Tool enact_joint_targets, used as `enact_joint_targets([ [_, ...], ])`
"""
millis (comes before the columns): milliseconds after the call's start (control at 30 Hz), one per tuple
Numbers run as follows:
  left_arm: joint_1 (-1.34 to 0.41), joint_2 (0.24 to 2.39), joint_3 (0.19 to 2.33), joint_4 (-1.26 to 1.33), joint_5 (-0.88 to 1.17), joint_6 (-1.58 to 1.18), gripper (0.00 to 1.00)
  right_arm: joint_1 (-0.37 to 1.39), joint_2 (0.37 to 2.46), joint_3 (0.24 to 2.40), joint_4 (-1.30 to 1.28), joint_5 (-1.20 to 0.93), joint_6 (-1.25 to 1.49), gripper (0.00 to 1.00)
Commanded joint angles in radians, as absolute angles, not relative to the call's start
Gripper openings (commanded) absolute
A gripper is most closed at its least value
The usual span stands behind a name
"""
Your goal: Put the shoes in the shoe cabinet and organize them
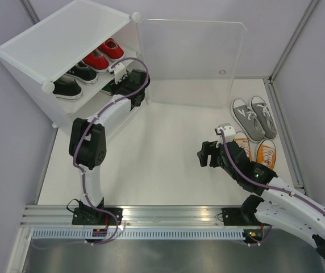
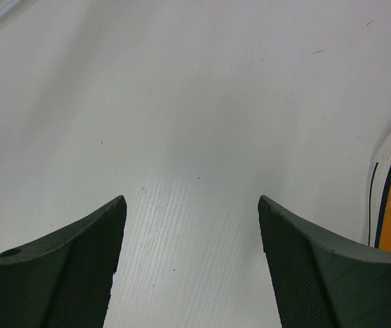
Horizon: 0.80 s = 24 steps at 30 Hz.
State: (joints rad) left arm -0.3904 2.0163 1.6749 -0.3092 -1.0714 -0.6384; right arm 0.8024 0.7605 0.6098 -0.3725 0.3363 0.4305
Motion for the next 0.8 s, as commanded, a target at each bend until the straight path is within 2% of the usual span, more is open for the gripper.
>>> enact_joint_targets([
  [0,-0.397,1.976,1.672,-0.175,-0.894,-0.667,0.56,0.807,0.764,0.606,-0.337,0.339,0.43,0.82],
  [33,-0.397,1.973,1.669,-0.176,-0.884,-0.669,0.67,0.807,0.767,0.607,-0.336,0.339,0.428,0.82],
  [100,-0.405,1.959,1.663,-0.176,-0.861,-0.666,0.77,0.805,0.77,0.611,-0.336,0.337,0.426,0.82],
  [133,-0.408,1.954,1.658,-0.178,-0.862,-0.663,0.86,0.807,0.77,0.611,-0.337,0.339,0.426,0.82],
  [233,-0.426,1.937,1.644,-0.179,-0.87,-0.649,0.96,0.807,0.767,0.612,-0.341,0.342,0.426,0.82],
  [333,-0.445,1.91,1.614,-0.186,-0.884,-0.652,0.99,0.807,0.765,0.617,-0.344,0.342,0.425,0.82],
  [600,-0.552,1.786,1.511,-0.345,-0.871,-0.77,1.0,0.807,0.772,0.66,-0.391,0.405,0.425,0.82],
  [767,-0.652,1.625,1.399,-0.425,-0.727,-0.782,1.0,0.805,0.82,0.727,-0.501,0.51,0.48,0.85],
])
